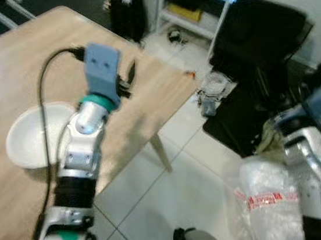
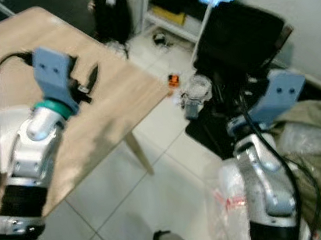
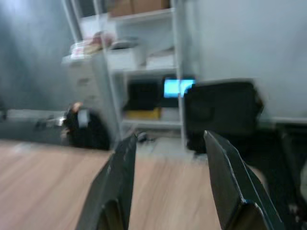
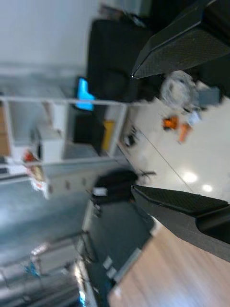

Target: Setting the table

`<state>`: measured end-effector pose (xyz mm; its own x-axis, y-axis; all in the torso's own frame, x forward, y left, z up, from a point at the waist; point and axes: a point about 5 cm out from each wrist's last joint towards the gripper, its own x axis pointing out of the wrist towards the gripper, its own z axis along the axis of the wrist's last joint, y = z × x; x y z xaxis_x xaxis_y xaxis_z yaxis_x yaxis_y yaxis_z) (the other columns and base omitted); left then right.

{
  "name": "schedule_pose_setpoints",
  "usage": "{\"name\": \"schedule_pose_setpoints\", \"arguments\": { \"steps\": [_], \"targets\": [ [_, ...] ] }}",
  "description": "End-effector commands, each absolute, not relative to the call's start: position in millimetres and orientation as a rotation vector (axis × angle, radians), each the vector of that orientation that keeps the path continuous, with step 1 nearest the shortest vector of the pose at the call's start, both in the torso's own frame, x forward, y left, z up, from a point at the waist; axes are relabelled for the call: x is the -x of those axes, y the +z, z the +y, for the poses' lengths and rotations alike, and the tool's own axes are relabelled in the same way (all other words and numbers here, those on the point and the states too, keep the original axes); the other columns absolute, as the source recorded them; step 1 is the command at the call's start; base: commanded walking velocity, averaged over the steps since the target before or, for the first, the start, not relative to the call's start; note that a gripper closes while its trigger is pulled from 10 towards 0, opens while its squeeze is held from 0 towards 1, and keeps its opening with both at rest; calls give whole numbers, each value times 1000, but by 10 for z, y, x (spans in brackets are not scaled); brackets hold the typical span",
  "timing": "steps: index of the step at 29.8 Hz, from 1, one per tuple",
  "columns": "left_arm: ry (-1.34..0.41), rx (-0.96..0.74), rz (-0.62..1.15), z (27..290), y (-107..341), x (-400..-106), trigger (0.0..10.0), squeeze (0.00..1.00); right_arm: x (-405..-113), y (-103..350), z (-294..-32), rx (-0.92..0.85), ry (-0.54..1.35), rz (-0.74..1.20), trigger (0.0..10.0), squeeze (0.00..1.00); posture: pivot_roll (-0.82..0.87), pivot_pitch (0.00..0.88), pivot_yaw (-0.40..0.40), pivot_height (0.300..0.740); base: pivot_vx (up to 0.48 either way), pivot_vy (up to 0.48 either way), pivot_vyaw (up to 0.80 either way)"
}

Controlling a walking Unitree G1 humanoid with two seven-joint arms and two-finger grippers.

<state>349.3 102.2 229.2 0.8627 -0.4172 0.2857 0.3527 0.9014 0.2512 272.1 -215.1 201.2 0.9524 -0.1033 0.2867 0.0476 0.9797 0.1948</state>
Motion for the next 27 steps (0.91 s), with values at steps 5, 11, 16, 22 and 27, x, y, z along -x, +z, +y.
{"name": "schedule_pose_setpoints", "arguments": {
  "steps": [5, 11, 16, 22, 27],
  "targets": [
    [-399, -197, -312, 1064, 2211, -3495, 10000, 0, -2695, 1964, -2149, -195, -81, -283, 10000, 0, 61, 33, 13, 740, 0, 0, -800],
    [-401, -197, -312, 1060, 2208, -3497, 10000, 0, -2697, 1964, -2149, -194, -80, -283, 10000, 0, 60, 31, 14, 740, 0, 0, -800],
    [-405, -195, -313, 1050, 2201, -3499, 10000, 0, -2699, 1969, -2154, -191, -79, -285, 10000, 0, 56, 20, 15, 740, 0, 0, -800],
    [-407, -193, -314, 1046, 2201, -3503, 10000, 0, -2695, 1969, -2157, -189, -80, -285, 10000, 0, 52, 15, 16, 740, 0, 0, -800],
    [-409, -192, -315, 1043, 2201, -3505, 10000, 0, -2692, 1970, -2161, -186, -80, -285, 10000, 0, 51, 13, 16, 740, 0, 0, -800]
  ]
}}
